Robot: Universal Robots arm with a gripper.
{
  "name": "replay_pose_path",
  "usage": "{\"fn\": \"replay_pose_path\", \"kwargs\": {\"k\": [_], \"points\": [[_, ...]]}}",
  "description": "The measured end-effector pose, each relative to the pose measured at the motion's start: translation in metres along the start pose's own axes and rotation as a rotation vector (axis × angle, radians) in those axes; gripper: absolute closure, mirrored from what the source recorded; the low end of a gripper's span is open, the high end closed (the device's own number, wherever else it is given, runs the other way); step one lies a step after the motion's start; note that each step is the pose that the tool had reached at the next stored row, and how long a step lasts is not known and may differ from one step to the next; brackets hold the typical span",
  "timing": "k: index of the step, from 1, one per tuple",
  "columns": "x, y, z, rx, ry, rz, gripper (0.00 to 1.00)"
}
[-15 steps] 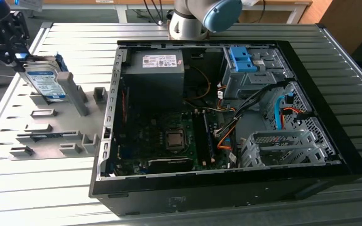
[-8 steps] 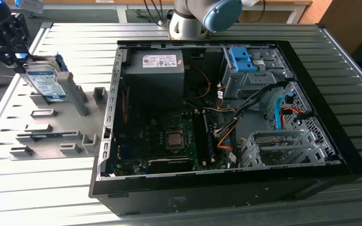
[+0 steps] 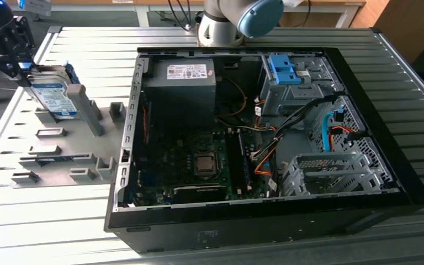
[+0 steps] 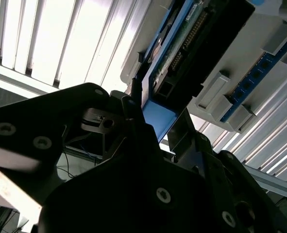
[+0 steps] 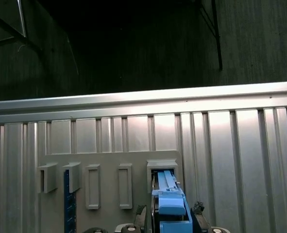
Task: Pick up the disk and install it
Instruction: 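Pick up the disk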
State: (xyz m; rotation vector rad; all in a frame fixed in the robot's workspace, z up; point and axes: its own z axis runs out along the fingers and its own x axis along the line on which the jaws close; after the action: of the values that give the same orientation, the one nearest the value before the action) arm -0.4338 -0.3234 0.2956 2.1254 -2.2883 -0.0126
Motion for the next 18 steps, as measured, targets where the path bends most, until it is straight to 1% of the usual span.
{"fn": "replay_pose_path", "kwargs": {"k": [7, 8, 18], "points": [[0.0000, 0.0000, 0.0004, 0.0001, 0.0002, 0.000, 0.54], [0.0000, 0.0000, 0.0004, 0.0000, 0.0003, 0.000, 0.61], [0.0000, 0.0000, 0.0008, 0.0000, 0.0014, 0.000, 0.63]]}}
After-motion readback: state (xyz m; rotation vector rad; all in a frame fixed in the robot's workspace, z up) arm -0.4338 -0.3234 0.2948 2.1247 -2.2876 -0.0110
